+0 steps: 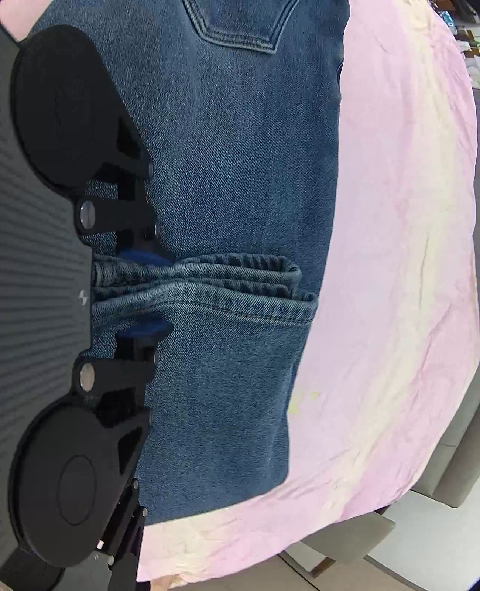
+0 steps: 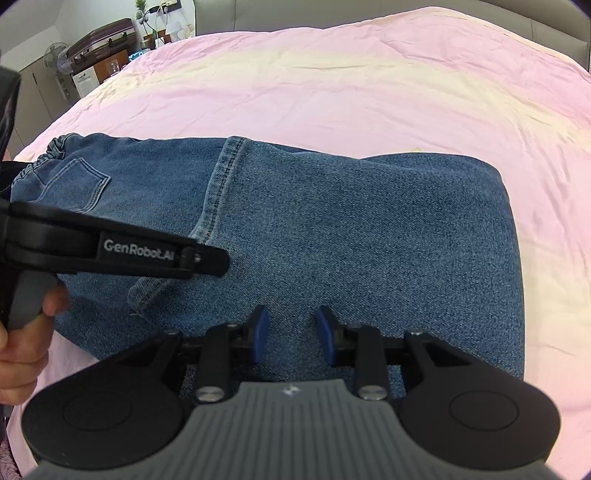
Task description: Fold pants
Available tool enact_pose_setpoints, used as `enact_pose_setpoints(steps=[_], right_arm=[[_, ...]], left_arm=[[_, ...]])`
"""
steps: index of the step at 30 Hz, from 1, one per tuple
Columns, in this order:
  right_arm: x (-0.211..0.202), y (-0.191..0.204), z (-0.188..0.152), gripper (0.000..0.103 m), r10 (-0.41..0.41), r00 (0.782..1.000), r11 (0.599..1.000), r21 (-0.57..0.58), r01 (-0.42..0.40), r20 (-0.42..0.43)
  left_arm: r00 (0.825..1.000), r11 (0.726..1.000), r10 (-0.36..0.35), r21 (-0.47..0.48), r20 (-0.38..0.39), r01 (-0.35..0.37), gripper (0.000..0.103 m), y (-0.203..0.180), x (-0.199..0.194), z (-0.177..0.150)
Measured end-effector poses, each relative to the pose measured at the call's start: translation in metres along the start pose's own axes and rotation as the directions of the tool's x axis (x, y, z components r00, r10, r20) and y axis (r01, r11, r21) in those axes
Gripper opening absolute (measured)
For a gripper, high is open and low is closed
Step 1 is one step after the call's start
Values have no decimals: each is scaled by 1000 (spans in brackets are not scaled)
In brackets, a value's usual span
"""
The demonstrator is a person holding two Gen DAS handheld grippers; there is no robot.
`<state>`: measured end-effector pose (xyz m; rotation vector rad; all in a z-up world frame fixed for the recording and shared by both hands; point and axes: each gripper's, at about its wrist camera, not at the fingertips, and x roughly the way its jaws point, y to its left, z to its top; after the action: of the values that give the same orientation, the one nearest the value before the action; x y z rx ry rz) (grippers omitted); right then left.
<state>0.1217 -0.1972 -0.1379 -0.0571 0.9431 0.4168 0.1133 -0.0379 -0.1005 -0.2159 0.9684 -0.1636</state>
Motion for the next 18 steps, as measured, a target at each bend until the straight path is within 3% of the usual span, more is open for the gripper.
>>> enact_pose_setpoints(steps=[3,6,10,11,12,14,16,18], right_arm=[[-6,-5,-2,28,13,1000,1000,9,-13,-2],[-7,-8,-1,28,24,1000,1000,19,-24,-12],[-7,-6,-1,28,19,1000,1000,7,-19,-17],[-7,-6,-2,28,17,1000,1000,8,-17,-16],[-8,-7,-3,28,16,1000,1000,11,-16,-16],[-8,-7,-2,29,15,1000,1000,18,-15,-15],[-8,-6,-2,29,12,1000,1000,21,-12,-14],[-9,-5,-1,29,8,1000,1000,23,-8,-8]], left_arm=[[999,999,-43,-27,-7,43,30,8,-2,0],[994,991,-96,-102,-56,90,52,27,9,2],[979,978,-182,-116,-87,172,57,42,17,8],[977,974,-193,-135,-94,180,56,45,19,9],[975,971,-200,-152,-95,184,45,46,20,10],[978,971,-187,-165,-88,171,36,56,14,10],[984,976,-169,-151,-59,159,26,53,7,6],[989,979,-145,-150,-16,141,21,47,-2,2]])
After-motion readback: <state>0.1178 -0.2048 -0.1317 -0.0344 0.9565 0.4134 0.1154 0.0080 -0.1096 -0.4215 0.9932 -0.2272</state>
